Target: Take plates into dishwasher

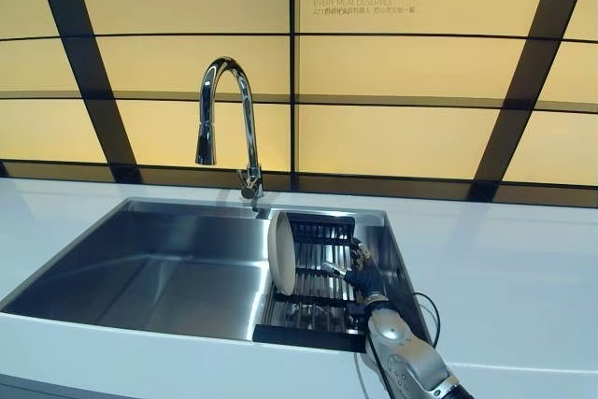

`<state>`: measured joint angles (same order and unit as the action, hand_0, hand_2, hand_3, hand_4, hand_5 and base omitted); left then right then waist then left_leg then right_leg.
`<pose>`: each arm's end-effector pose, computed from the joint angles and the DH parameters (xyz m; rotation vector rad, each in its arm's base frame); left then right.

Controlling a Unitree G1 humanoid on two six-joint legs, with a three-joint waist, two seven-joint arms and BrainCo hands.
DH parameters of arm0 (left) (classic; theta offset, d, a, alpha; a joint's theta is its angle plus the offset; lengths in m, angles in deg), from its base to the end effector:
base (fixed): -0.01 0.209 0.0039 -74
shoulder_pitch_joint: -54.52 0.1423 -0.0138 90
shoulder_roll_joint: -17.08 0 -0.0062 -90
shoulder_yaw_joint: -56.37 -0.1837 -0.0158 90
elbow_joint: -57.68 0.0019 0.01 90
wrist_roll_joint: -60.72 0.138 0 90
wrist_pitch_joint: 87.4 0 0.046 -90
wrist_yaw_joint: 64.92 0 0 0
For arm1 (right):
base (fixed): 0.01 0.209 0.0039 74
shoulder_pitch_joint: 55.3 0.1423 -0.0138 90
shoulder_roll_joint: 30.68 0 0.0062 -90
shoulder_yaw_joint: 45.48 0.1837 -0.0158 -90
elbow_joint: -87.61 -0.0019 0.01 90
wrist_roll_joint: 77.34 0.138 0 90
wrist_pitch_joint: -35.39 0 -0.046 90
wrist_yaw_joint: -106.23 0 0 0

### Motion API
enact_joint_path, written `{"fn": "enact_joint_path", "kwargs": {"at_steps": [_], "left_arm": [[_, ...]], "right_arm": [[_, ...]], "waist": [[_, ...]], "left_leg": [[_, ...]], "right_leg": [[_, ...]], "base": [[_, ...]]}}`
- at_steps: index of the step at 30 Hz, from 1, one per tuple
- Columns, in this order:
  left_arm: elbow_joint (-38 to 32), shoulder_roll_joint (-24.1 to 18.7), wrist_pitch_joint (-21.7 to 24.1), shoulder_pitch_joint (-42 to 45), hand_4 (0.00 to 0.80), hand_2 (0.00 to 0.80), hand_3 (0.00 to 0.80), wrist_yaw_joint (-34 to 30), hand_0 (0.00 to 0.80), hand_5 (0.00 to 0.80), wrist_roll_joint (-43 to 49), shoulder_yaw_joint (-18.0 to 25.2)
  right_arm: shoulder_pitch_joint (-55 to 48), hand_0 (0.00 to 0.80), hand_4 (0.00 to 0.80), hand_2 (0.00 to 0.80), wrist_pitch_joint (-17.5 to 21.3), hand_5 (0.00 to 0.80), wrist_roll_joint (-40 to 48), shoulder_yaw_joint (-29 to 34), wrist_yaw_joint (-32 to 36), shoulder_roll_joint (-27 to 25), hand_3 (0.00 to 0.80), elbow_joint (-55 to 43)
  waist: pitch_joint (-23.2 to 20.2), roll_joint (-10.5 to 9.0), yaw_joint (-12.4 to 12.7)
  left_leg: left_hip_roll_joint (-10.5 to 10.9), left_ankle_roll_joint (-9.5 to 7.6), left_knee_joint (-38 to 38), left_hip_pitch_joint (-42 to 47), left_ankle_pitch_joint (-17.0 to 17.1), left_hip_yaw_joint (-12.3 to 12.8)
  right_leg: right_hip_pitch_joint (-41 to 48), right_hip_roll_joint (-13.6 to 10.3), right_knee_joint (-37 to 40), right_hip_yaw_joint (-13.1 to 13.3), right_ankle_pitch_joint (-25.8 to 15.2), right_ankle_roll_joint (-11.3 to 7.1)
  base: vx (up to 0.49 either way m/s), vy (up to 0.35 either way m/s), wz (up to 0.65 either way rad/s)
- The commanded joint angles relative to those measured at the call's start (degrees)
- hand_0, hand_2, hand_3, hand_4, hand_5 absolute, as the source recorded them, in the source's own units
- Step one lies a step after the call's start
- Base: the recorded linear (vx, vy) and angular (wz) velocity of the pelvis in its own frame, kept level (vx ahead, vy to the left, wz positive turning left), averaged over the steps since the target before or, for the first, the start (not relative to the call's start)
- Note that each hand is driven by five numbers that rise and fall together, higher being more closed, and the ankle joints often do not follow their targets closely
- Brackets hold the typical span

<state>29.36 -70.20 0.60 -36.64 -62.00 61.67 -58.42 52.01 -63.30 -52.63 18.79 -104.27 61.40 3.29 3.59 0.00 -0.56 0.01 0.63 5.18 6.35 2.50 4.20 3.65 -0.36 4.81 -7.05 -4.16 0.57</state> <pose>0.0964 0.1906 -0.1122 0.4930 1.1032 -0.2242 0.2408 -0.0979 0.0645 0.0257 0.1194 -0.0332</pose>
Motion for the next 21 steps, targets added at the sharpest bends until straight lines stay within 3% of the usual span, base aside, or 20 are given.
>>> {"fn": "enact_joint_path", "kwargs": {"at_steps": [1, 21], "left_arm": [[4.41, 1.31, 1.12, -4.18, 0.0, 0.0, 0.0, 1.45, 0.0, 0.0, -1.43, -2.0], [4.89, 1.64, 1.41, -3.84, 0.0, 0.0, 0.0, 1.34, 0.0, 0.0, -1.42, -1.99]], "right_arm": [[2.03, 0.0, 0.0, 0.0, 5.68, 0.0, -1.99, 0.5, 0.85, 1.52, 0.0, -1.12], [-2.08, 0.0, 0.0, 0.0, 14.31, 0.0, 0.43, 0.51, 4.49, 1.47, 0.0, 2.69]], "waist": [[0.27, -0.72, 1.02], [-0.21, -0.65, 0.87]], "left_leg": [[3.82, -2.56, -0.18, -0.51, -4.24, -0.74], [3.84, -2.59, -0.18, -0.6, -4.1, -0.56]], "right_leg": [[0.75, -2.47, -2.55, -0.28, 2.94, -5.64], [0.64, -2.53, -2.57, -1.07, 2.94, -5.91]], "base": [[0.0, 0.0, 0.0], [0.0, 0.0, 0.0]]}}
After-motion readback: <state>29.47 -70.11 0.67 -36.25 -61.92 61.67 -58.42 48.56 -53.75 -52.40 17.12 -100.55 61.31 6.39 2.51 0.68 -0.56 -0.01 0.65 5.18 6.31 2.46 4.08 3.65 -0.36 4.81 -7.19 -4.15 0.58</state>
